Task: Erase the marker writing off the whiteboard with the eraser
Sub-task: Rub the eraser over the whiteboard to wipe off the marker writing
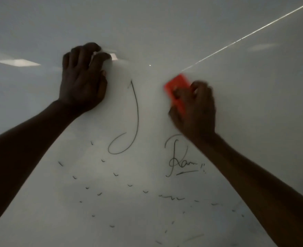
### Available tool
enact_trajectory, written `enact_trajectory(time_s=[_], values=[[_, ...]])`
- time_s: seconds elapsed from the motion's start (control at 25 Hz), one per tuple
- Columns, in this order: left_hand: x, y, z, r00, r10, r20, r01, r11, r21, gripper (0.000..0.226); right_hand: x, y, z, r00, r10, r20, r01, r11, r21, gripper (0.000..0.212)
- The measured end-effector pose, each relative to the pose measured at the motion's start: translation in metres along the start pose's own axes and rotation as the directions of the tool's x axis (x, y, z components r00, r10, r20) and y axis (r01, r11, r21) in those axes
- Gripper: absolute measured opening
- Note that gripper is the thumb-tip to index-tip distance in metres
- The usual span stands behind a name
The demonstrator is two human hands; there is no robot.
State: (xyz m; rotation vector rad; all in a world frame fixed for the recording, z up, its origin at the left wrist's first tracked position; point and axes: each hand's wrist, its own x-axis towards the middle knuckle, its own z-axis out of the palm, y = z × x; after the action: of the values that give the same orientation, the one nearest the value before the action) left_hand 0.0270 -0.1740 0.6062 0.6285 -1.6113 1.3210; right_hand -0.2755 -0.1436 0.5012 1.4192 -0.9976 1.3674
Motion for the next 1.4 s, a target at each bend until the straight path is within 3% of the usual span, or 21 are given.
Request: enact_trajectory(time_s=[0.08,0.16,0.2,0.28,0.36,0.44,0.52,0.56,0.64,0.68,0.72,0.76,0.8,0.84,0.88,1.0,1.08,1.16,1.32,1.36,1.4], values=[[0.001,-0.003,-0.006,0.999,0.045,0.025,-0.045,0.999,-0.013,0.041,-0.021,-0.006,-0.006,0.904,-0.391,0.175,0.38,0.92,0.095,0.041],[-0.003,-0.013,-0.012,0.995,0.089,0.047,-0.089,0.996,-0.002,0.042,0.016,0.02,-0.015,0.791,-0.571,0.22,0.56,0.82,0.114,0.041],[-0.006,-0.019,-0.014,0.995,0.086,0.047,-0.086,0.996,0.008,0.042,0.043,0.031,-0.014,0.84,-0.516,0.168,0.512,0.856,0.071,0.043],[-0.012,-0.027,-0.017,0.999,0.041,0.032,-0.042,0.999,0.03,0.043,0.104,0.038,-0.013,0.986,-0.163,-0.02,0.162,0.986,-0.041,0.041],[-0.018,-0.029,-0.015,0.999,0.008,0.035,-0.009,0.999,0.036,0.044,0.14,0.015,-0.003,0.979,0.144,-0.143,-0.157,0.983,-0.091,0.041],[-0.02,-0.029,-0.013,0.999,0.005,0.041,-0.006,1.0,0.028,0.045,0.128,-0.03,0.013,0.98,0.145,-0.139,-0.153,0.987,-0.052,0.045],[-0.02,-0.03,-0.012,0.999,0.012,0.037,-0.012,1.0,0.021,0.047,0.069,-0.073,0.024,0.992,-0.129,-0.006,0.129,0.988,0.08,0.049],[-0.019,-0.031,-0.012,0.999,0.016,0.036,-0.017,1.0,0.019,0.049,0.026,-0.088,0.028,0.937,-0.338,0.092,0.324,0.936,0.137,0.049],[-0.02,-0.033,-0.012,0.999,0.021,0.033,-0.022,0.999,0.026,0.051,-0.034,-0.1,0.02,0.672,-0.69,0.268,0.655,0.723,0.218,0.049],[-0.021,-0.033,-0.011,0.999,0.021,0.027,-0.022,0.999,0.03,0.052,-0.034,-0.092,0.017,0.548,-0.772,0.322,0.733,0.628,0.261,0.051],[-0.021,-0.032,-0.01,1.0,0.023,0.019,-0.024,0.999,0.031,0.052,-0.017,-0.082,0.016,0.504,-0.803,0.319,0.759,0.588,0.279,0.05],[-0.021,-0.032,-0.01,0.999,0.029,0.014,-0.029,0.999,0.028,0.052,0.012,-0.074,0.016,0.57,-0.771,0.285,0.733,0.633,0.248,0.045],[-0.019,-0.032,-0.011,0.999,0.035,0.011,-0.035,0.999,0.027,0.053,0.045,-0.067,0.016,0.724,-0.655,0.216,0.623,0.755,0.203,0.038],[-0.018,-0.032,-0.011,0.999,0.036,0.011,-0.036,0.999,0.028,0.052,0.084,-0.06,0.016,0.872,-0.474,0.121,0.46,0.879,0.128,0.034],[-0.018,-0.032,-0.011,0.999,0.034,0.014,-0.034,0.999,0.031,0.052,0.116,-0.055,0.015,0.956,-0.294,0.013,0.293,0.955,0.051,0.035],[-0.017,-0.03,-0.013,0.999,0.03,0.03,-0.031,0.999,0.035,0.051,0.119,-0.071,0.028,0.991,-0.029,-0.133,0.027,1.0,-0.016,0.041],[-0.018,-0.031,-0.014,0.999,0.026,0.045,-0.027,0.999,0.038,0.052,0.053,-0.108,0.039,0.993,-0.106,-0.05,0.109,0.993,0.05,0.045],[-0.018,-0.029,-0.016,0.998,0.015,0.054,-0.018,0.999,0.042,0.053,-0.035,-0.142,0.041,0.922,-0.358,0.152,0.332,0.928,0.17,0.042],[-0.019,-0.028,-0.021,0.998,0.002,0.065,-0.005,0.999,0.051,0.051,-0.068,-0.14,0.025,0.524,-0.776,0.351,0.709,0.626,0.325,0.041],[-0.019,-0.027,-0.021,0.997,0.002,0.071,-0.006,0.999,0.052,0.051,-0.041,-0.129,0.026,0.512,-0.794,0.328,0.734,0.602,0.315,0.044],[-0.018,-0.027,-0.022,0.997,0.003,0.083,-0.007,0.998,0.056,0.052,-0.009,-0.118,0.027,0.594,-0.758,0.27,0.705,0.652,0.279,0.044]])
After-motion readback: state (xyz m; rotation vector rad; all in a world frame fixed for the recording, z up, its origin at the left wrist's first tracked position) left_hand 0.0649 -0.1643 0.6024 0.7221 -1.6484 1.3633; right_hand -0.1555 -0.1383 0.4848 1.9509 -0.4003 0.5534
